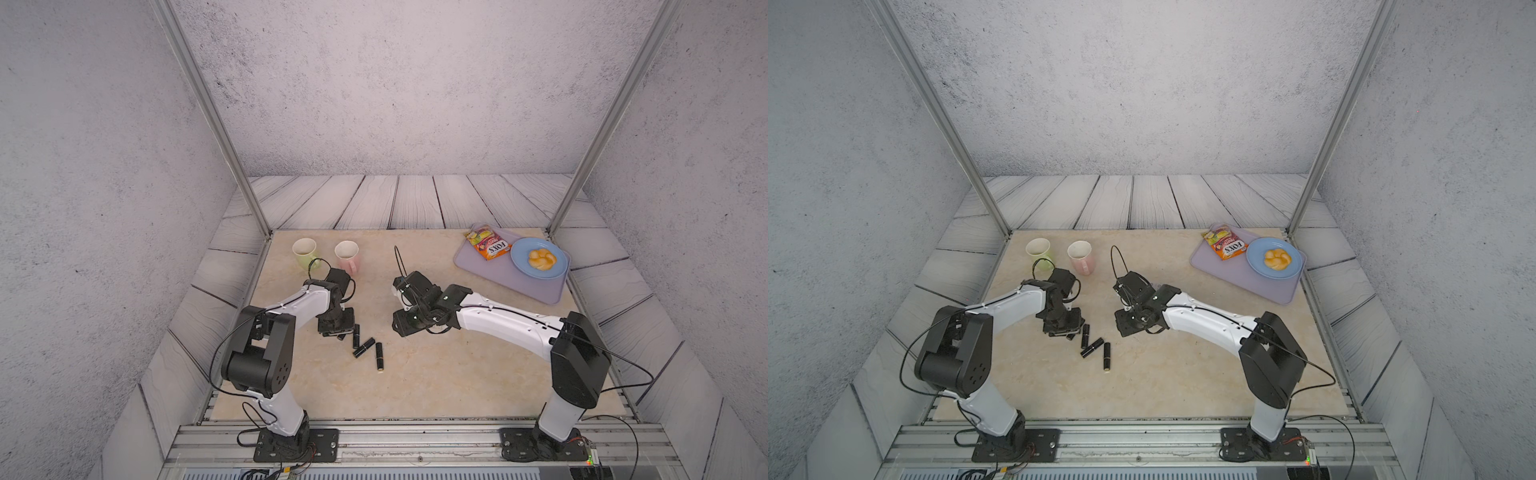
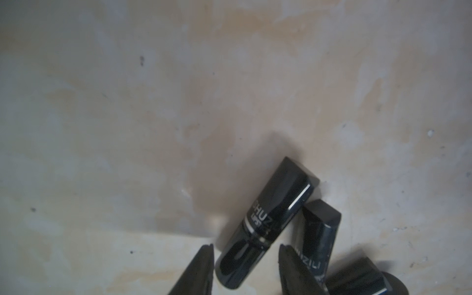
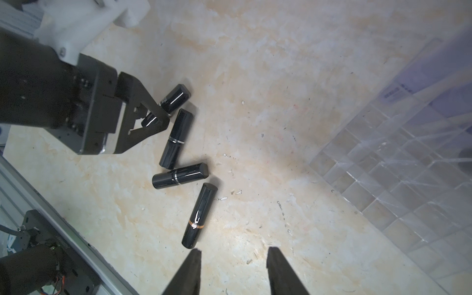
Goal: Arrange the lipsticks in the organizer
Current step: Pick up the lipstick at the center of the board.
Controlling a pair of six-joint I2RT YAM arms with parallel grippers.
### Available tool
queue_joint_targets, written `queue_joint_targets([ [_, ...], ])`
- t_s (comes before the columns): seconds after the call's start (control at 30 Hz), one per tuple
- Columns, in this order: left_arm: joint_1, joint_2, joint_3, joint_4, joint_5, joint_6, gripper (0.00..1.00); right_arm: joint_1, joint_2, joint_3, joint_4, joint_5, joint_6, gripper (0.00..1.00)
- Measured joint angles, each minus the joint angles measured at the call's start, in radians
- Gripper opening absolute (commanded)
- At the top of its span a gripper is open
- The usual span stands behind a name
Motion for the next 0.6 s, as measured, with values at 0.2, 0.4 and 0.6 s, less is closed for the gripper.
queue_joint_targets([
  [0.2,-0.004,0.026,0.020,0.002,-0.001,0.002,0.35,0.000,0.000,-0.015,0.000,0.001,0.000,0.46],
  [0.4,-0.026,0.036,0.021,-0.010,-0.013,0.002,0.35,0.000,0.000,-0.026,0.001,0.003,0.000,0.46],
  [0.6,-0.056,0.050,0.021,-0.013,-0.035,0.001,0.30,0.000,0.000,-0.026,0.001,0.005,0.000,0.45],
])
